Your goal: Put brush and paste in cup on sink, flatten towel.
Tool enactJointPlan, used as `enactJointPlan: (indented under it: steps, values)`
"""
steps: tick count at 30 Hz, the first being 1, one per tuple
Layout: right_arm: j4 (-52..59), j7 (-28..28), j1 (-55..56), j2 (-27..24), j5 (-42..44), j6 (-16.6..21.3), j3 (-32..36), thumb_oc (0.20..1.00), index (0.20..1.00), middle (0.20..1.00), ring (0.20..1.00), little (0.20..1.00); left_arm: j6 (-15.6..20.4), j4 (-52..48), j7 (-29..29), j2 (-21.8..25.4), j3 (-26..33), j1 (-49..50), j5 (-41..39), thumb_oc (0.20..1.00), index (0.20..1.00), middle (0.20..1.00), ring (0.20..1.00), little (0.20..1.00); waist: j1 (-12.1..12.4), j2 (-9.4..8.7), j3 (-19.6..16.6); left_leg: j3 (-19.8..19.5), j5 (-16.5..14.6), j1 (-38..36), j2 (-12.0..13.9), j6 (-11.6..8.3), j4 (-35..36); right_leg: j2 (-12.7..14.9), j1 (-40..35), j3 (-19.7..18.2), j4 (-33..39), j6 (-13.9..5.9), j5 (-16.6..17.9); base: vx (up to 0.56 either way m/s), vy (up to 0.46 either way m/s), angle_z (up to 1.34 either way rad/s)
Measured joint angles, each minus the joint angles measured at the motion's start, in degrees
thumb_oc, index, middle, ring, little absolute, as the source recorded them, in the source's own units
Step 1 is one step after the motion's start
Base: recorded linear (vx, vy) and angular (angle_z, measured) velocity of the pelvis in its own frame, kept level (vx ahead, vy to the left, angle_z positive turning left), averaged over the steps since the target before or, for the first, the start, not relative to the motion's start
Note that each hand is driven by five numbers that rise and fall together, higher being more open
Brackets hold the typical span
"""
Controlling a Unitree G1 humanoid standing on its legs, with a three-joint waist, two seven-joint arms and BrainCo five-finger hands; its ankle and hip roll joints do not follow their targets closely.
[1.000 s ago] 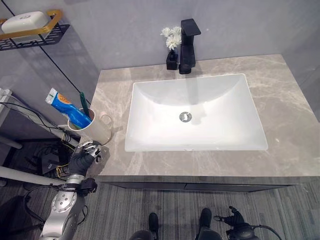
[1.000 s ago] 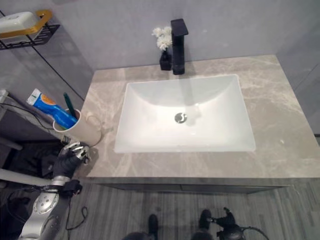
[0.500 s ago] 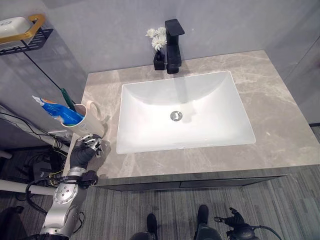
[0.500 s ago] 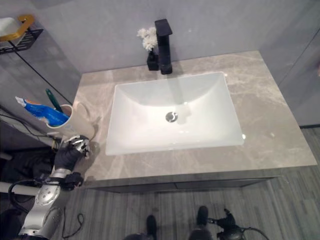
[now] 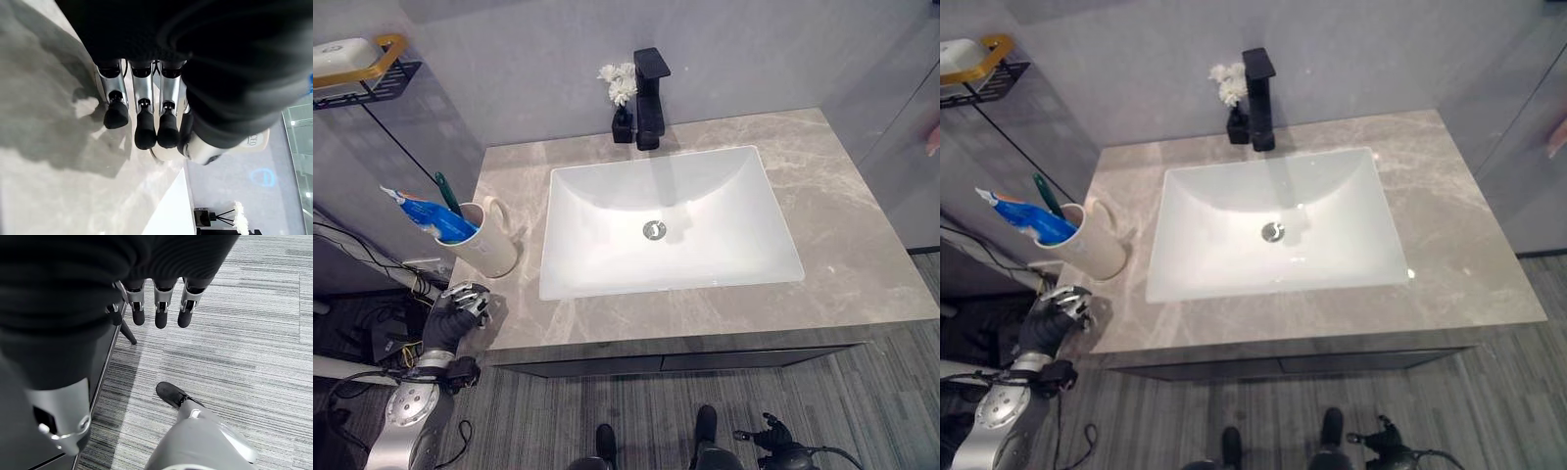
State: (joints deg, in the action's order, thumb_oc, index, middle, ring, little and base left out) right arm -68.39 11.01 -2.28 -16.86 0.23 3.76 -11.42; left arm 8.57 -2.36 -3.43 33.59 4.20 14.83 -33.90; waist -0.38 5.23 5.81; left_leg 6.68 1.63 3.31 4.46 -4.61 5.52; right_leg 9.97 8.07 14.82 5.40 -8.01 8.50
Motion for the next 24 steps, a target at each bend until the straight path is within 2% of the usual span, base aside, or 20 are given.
enactJointPlan:
  steps: [7,14,24]
  values:
    - [0.0,0.0,0.0,0.0,0.0,0.0,0.0,1.000,1.000,1.000,1.000,1.000,0.0,0.0,-0.2,0.0,0.0,-0.4,0.0,0.200,0.200,0.200,0.200,0.200,0.0,0.98,-0.8,-0.1,0.1,0.7,0.0,-0.15,-0.3,0.0,0.6,0.2,-0.3,0.09,0.1,0.00,0.000,0.00]
    - [0.0,0.0,0.2,-0.5,0.0,0.0,-0.1,1.000,1.000,1.000,1.000,1.000,-0.1,0.1,-1.5,-0.1,-0.1,-5.9,0.8,0.200,0.200,0.200,0.200,0.200,-0.1,1.04,-0.8,-0.2,0.3,1.1,0.1,-0.24,-0.2,-0.1,1.0,0.2,0.0,0.11,0.1,0.00,0.000,0.00]
    - [0.0,0.0,1.0,-0.8,0.0,-0.1,0.0,1.000,1.000,1.000,1.000,1.000,-0.1,1.5,-4.0,-0.1,0.0,-8.6,1.3,0.200,0.200,0.200,0.200,0.200,-0.5,0.67,-0.4,0.0,0.3,1.9,0.1,-0.28,-0.3,-0.1,1.8,0.1,0.0,0.16,0.2,0.00,0.000,-0.01]
